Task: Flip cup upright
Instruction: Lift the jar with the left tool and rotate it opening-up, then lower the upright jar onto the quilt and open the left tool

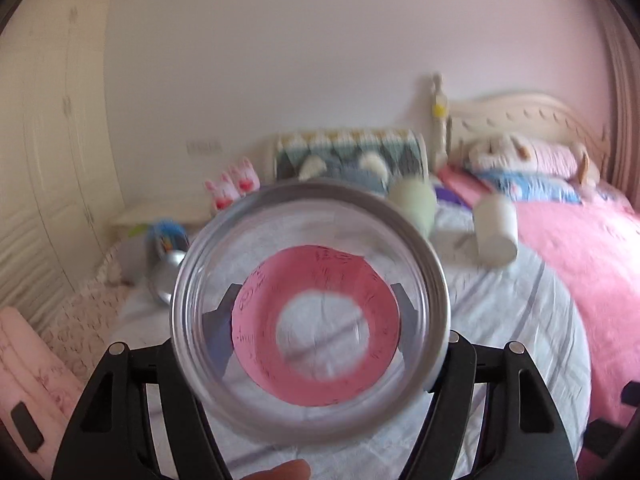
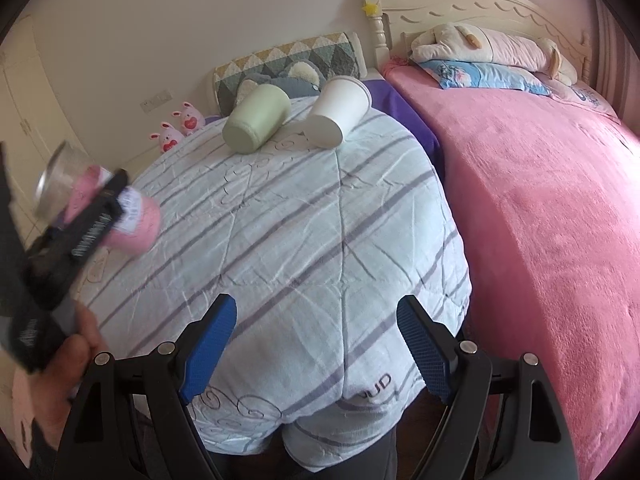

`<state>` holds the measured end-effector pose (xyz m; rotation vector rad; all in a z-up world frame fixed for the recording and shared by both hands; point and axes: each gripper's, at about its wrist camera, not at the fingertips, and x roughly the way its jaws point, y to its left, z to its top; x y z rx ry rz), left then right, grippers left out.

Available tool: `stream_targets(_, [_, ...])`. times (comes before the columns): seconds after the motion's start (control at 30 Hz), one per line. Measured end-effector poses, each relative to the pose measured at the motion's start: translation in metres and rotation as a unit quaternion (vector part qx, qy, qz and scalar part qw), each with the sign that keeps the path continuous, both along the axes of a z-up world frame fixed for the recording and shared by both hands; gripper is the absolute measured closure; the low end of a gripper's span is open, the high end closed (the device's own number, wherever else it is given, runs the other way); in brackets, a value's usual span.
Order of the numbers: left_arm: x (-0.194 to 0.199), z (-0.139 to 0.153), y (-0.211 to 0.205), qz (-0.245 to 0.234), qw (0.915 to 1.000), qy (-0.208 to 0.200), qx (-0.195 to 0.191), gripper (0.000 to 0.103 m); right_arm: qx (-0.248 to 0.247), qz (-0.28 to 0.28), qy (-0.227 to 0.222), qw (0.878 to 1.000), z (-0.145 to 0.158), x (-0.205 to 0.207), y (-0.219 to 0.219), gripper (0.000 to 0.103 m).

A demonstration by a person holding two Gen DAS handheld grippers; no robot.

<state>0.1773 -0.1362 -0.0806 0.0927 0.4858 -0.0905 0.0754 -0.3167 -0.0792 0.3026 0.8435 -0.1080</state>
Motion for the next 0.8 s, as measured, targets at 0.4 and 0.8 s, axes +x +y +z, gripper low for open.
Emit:
stream_targets(0.4, [-0.006,0.012,-0.003,-0.027,0.9989,0.034,0.017,0.032,-0.009,0.009,0.0,1.0,0.006,0.001,0.013,0.019])
stream_targets(0.8, [0.03,0.005,-0.006,-0.035,0.9972,0.066,0.009,0.032,0.0,0.011,0.01,1.0,-0.003,0.008,0.012,0.019])
